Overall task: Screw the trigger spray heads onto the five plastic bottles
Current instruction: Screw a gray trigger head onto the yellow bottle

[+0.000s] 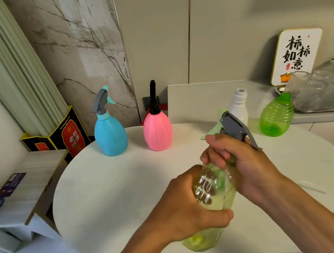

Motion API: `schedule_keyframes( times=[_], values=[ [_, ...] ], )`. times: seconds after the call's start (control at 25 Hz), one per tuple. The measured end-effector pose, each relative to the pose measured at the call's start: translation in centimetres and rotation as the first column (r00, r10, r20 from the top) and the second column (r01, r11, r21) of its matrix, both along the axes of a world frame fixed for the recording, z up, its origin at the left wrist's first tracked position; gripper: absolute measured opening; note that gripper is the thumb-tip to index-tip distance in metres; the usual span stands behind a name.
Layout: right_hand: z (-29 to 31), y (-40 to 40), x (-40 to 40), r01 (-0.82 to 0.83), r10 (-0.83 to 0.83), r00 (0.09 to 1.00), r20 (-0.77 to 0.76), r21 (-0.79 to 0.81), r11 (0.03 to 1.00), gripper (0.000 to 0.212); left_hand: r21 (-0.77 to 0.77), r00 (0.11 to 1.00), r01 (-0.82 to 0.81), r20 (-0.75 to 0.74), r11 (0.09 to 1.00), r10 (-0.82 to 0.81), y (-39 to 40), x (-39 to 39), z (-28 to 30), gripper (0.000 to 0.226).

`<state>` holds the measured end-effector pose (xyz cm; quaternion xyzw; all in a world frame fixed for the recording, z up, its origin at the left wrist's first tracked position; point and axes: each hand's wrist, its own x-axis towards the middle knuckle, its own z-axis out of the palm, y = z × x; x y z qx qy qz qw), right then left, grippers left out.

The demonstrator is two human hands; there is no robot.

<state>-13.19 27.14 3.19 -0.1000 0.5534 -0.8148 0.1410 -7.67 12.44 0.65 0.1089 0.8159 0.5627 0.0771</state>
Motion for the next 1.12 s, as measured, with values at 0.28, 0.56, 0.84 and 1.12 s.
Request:
schedule_keyframes(
  times=[0.28, 0.56, 0.84, 1.12],
  values=[
    [0.8, -0.1, 0.5, 0.124, -0.122, 0.991, -0.055, 0.025, 0.992, 0.043, -0.089, 0.980, -0.121, -0.169, 0.989, 0.104, 1.1, 0.1, -0.8, 0.056],
    [0.4, -0.3, -0.1, 0.260, -0.227, 0.953, -0.200, 0.157, 0.953, 0.035, -0.188, 0.933, -0.253, -0.305, 0.949, 0.189, 1.5, -1.1, -1.9, 0.069],
    [-0.3, -0.3, -1.3, 0.044, 0.042, 0.981, -0.187, 0.435, 0.899, 0.049, -0.095, 0.913, -0.340, -0.273, 0.936, 0.304, -0.7, -3.2, -1.2, 0.073],
    [-1.4, -2.1, -2.7, 0.409, -0.183, 0.894, -0.408, 0.580, 0.704, 0.061, 0.015, 0.929, -0.299, -0.225, 0.954, 0.294, -1.0, -4.8, -1.2, 0.089]
  ],
)
